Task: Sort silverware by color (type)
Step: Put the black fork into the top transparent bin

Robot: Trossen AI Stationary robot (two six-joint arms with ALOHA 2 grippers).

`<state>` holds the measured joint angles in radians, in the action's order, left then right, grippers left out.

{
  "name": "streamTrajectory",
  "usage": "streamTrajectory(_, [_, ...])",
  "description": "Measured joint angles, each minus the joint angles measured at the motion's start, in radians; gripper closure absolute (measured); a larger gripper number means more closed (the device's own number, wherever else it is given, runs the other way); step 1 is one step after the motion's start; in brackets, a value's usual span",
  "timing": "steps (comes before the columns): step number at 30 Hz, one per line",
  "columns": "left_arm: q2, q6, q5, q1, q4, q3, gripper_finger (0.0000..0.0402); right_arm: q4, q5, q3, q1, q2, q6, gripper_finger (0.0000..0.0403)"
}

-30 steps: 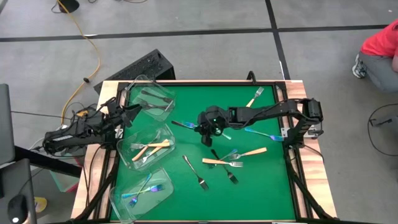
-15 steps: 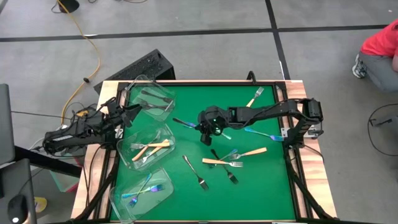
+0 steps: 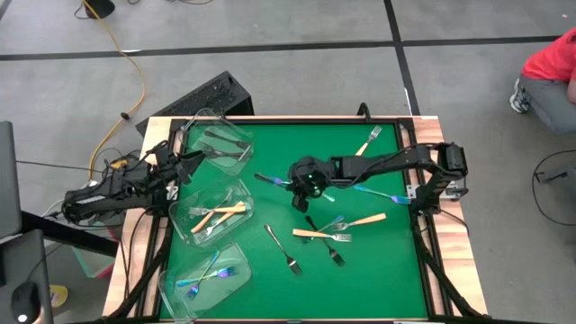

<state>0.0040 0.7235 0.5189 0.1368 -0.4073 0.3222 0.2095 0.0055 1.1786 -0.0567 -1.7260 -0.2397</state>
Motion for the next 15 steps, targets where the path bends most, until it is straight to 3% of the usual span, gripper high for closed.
streamTrajectory(15, [0.0, 0.0, 0.0, 0.0, -0.007, 0.0, 0.023, 0.121, -0.007, -0.037, 0.077, -0.1, -0.091, 0.0385])
